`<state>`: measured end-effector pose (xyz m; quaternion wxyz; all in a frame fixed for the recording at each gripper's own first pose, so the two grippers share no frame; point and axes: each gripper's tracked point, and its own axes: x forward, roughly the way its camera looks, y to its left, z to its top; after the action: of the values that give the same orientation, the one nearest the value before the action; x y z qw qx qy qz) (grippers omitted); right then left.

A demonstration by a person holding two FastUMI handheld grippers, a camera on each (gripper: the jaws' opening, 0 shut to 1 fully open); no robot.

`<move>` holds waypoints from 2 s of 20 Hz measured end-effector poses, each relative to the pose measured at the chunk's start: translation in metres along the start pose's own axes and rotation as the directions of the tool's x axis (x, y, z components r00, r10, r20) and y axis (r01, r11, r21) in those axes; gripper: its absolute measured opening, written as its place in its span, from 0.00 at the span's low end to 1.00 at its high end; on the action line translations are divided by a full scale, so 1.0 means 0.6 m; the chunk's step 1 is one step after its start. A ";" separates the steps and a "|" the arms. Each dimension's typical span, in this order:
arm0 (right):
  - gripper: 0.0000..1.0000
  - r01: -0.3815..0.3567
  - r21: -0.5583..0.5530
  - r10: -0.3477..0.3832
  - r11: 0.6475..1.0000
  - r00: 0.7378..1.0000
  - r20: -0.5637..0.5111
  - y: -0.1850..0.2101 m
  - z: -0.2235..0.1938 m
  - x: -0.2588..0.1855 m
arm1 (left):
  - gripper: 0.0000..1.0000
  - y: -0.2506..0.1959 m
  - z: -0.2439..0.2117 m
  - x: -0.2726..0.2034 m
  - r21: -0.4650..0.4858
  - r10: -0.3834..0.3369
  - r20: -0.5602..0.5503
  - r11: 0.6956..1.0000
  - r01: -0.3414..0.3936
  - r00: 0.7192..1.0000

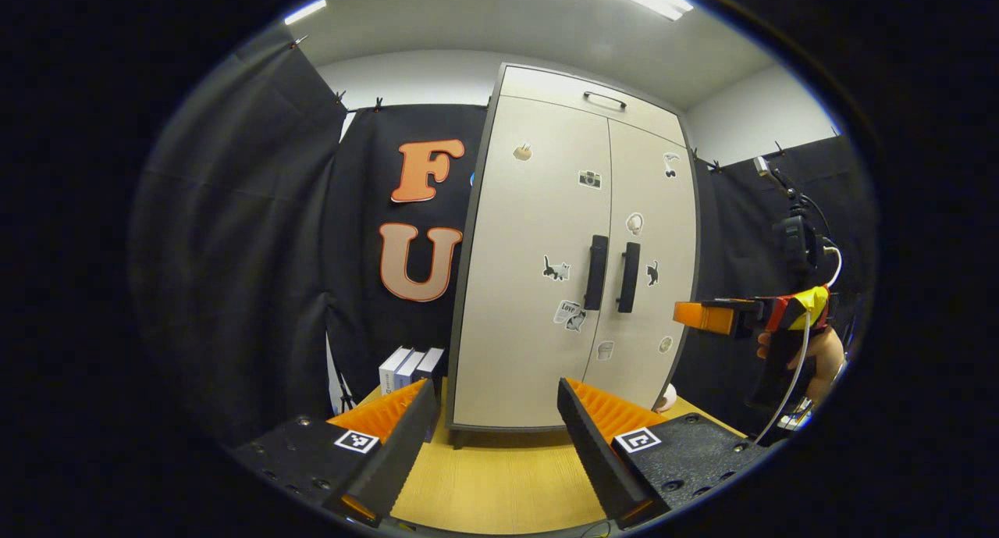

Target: Open the right door of the double-door shoe cabinet with the right hand, and open the left door with the left hand.

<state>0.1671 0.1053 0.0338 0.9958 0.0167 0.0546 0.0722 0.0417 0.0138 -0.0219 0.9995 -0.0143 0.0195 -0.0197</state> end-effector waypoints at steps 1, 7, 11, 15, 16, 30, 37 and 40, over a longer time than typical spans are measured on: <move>0.99 -0.002 -0.004 0.002 1.000 1.000 0.004 0.007 0.009 0.017 | 0.95 0.005 -0.003 0.006 0.000 0.005 -0.004 1.000 -0.005 1.000; 0.98 -0.011 -0.009 0.011 1.000 0.999 0.034 0.034 0.049 0.122 | 0.95 0.039 -0.010 0.040 0.007 0.043 -0.016 0.999 -0.043 0.999; 0.89 -0.007 -0.013 0.007 1.000 1.000 0.021 0.044 0.046 0.179 | 0.95 0.060 -0.010 0.059 0.026 0.070 -0.020 0.997 -0.070 0.997; 0.71 0.003 -0.012 -0.003 1.000 1.000 0.011 0.052 0.042 0.217 | 0.95 0.072 -0.007 0.072 0.030 0.085 -0.022 0.996 -0.084 0.996; 0.65 0.007 -0.006 -0.007 1.000 1.000 0.005 0.053 0.040 0.224 | 0.95 0.074 -0.007 0.074 0.032 0.088 -0.022 0.996 -0.087 0.996; 0.47 0.054 0.006 -0.053 0.999 0.998 -0.015 0.042 0.030 0.240 | 0.94 0.086 -0.009 0.071 0.032 0.099 -0.032 0.995 -0.098 0.995; 0.28 0.074 -0.014 -0.074 0.997 0.997 -0.014 0.037 0.022 0.246 | 0.94 0.102 -0.013 0.035 0.032 0.124 -0.029 0.992 -0.123 0.992; 0.22 0.077 -0.043 -0.077 0.996 0.997 -0.003 0.036 0.024 0.236 | 0.94 0.100 -0.016 0.011 0.028 0.126 -0.018 0.992 -0.125 0.992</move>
<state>0.3049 0.1469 0.0340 0.9978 -0.0071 0.0561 0.0349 0.0501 0.0734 -0.0333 0.9986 0.0004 0.0298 0.0428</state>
